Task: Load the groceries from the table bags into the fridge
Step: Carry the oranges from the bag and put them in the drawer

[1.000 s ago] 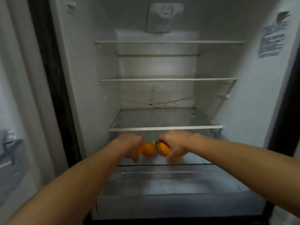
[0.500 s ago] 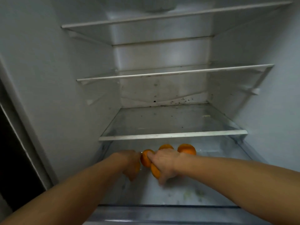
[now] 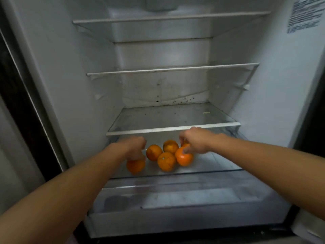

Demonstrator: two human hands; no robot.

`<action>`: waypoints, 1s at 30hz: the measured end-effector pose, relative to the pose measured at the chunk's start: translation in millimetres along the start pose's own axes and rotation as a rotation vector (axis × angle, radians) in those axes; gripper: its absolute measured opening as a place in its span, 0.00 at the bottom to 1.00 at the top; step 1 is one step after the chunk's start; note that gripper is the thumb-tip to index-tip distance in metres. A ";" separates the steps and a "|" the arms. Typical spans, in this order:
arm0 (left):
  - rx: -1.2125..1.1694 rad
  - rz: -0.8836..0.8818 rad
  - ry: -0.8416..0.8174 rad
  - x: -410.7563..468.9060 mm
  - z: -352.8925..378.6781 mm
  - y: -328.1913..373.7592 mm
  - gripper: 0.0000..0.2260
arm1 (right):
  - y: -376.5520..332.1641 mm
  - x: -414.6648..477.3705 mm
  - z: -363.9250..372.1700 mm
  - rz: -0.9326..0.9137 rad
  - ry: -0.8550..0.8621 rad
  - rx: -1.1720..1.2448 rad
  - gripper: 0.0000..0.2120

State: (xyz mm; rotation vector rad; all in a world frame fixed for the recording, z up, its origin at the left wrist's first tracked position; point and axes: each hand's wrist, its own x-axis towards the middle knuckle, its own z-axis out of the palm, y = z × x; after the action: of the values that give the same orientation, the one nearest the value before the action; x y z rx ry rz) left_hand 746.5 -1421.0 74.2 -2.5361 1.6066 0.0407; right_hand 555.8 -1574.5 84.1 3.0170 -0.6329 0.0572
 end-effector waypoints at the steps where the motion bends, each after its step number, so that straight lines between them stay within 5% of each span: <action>1: -0.039 0.010 0.031 -7.0 -2.2 3.8 0.18 | 3.7 -11.0 -1.7 0.037 0.026 0.052 0.17; 9: -0.414 0.058 0.212 -71.1 -8.4 34.2 0.16 | 4.0 -89.9 -12.5 0.182 0.253 0.356 0.16; 14: -0.348 0.017 0.479 -113.7 1.4 41.4 0.29 | -13.0 -142.6 -5.1 0.166 0.274 0.268 0.26; 20: -0.026 -0.011 0.771 -157.7 34.2 71.6 0.27 | -26.1 -182.5 20.7 0.120 0.469 -0.051 0.30; 26: 0.058 -0.110 0.795 -135.0 30.8 74.9 0.33 | -11.7 -152.8 19.4 0.212 0.536 -0.132 0.37; 30: 0.030 -0.160 0.796 -108.6 24.1 70.8 0.32 | -0.9 -126.8 17.3 0.257 0.537 -0.137 0.33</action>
State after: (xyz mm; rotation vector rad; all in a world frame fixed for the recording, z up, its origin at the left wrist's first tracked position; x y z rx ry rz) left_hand 637.2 -1350.1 53.6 -2.8123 1.5499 -1.1214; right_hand 440.6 -1524.1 60.7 2.5915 -0.9011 0.7665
